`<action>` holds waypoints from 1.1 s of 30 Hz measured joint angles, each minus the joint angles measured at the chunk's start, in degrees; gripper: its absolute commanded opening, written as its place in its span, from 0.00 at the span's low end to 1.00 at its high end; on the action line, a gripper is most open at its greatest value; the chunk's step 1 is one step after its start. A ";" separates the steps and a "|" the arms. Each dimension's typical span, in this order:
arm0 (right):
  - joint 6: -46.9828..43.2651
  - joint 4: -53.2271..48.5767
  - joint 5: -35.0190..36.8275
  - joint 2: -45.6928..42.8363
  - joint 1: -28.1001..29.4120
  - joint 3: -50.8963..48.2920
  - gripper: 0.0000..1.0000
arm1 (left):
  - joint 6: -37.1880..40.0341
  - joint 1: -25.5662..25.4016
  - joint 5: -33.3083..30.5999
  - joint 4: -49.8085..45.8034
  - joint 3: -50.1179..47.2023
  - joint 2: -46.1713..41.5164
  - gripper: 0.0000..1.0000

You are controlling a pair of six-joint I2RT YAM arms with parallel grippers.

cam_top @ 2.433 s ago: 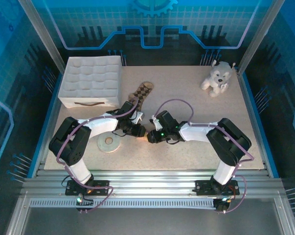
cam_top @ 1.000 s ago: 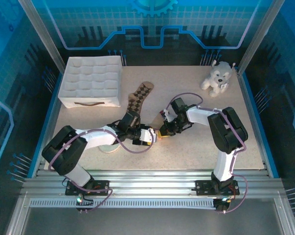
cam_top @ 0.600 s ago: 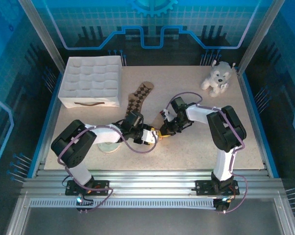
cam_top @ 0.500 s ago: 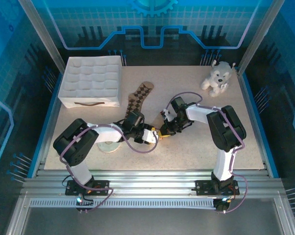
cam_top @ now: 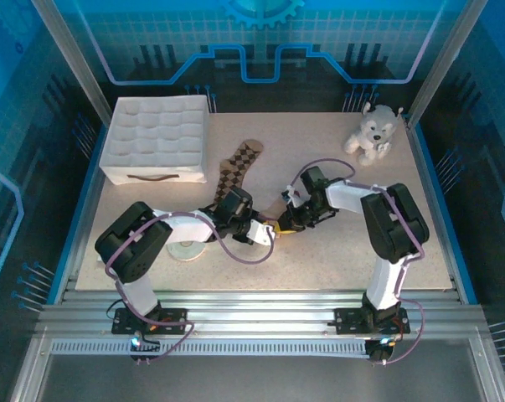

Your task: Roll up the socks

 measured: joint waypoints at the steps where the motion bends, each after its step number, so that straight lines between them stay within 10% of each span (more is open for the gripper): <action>1: 1.40 1.79 -0.59 -1.25 -0.52 -1.57 0.22 | -0.04 -0.22 0.09 -0.83 0.57 0.11 0.00; 16: 6.19 24.37 10.75 -32.13 -1.09 -24.76 0.42 | -3.23 1.36 7.67 -35.93 19.26 5.03 0.00; 33: -16.61 47.87 38.66 -42.47 25.07 -42.34 0.52 | -3.28 4.04 17.27 -63.14 35.41 13.94 0.00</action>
